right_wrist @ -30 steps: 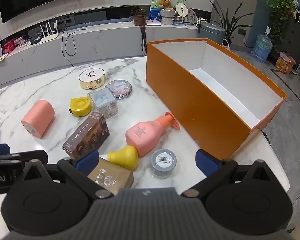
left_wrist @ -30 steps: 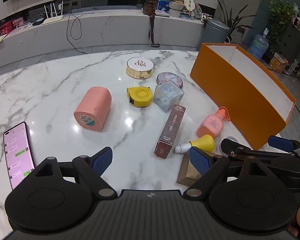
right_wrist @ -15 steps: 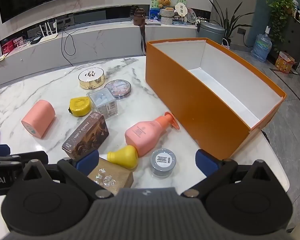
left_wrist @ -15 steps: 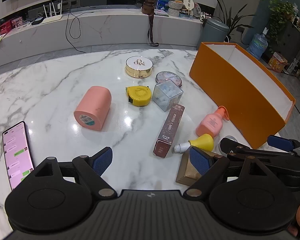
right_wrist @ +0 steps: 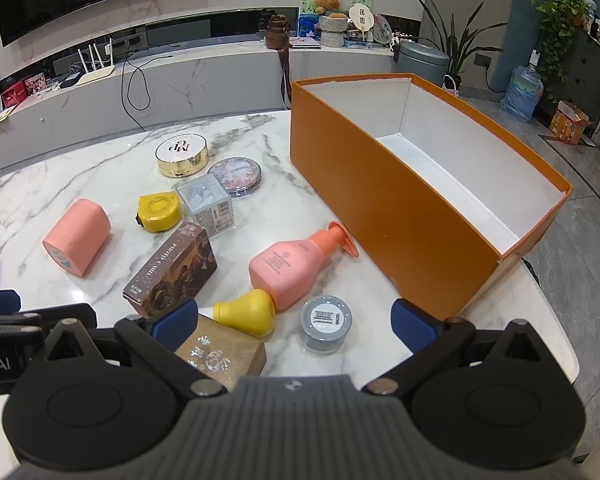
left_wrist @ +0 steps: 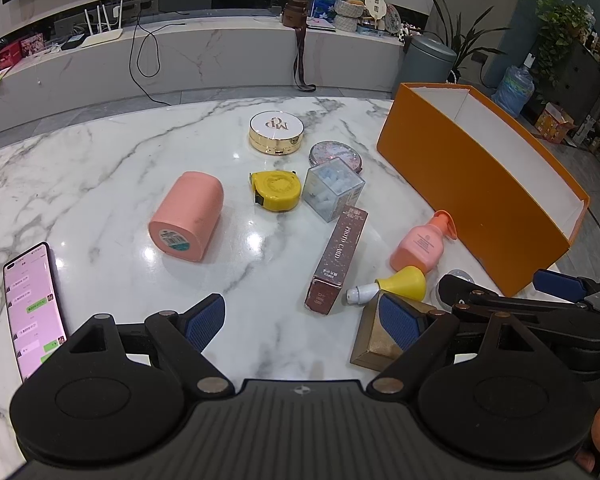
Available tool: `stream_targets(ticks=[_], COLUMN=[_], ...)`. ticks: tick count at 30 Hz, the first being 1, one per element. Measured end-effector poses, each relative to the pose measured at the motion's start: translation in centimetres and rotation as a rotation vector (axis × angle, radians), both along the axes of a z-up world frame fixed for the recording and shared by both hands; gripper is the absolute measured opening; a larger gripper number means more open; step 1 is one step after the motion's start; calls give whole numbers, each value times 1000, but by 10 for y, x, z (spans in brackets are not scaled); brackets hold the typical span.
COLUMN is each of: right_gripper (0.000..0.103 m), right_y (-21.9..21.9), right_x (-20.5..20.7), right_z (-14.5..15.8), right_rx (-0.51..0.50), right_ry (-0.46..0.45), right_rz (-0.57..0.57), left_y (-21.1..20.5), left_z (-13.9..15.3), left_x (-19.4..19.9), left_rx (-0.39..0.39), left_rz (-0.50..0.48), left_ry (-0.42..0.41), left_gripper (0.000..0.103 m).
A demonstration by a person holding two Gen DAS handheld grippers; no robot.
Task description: Organize rigid objects
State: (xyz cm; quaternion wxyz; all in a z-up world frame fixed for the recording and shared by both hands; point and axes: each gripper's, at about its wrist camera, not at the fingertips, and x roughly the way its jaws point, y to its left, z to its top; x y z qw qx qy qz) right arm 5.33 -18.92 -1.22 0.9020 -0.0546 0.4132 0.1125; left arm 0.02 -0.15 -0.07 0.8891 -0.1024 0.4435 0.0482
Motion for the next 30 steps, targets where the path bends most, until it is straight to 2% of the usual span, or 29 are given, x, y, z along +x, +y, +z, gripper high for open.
stream_targets(ticks=[30], right_gripper=[101], right_y=[-4], right_x=[-1], right_z=[-7], right_rx=[3], right_ry=[10], right_rz=[0], left_y=[-7], left_z=[-6], left_x=[-1], left_rx=[-7], left_rz=[0], left_ry=[4], left_gripper=[102])
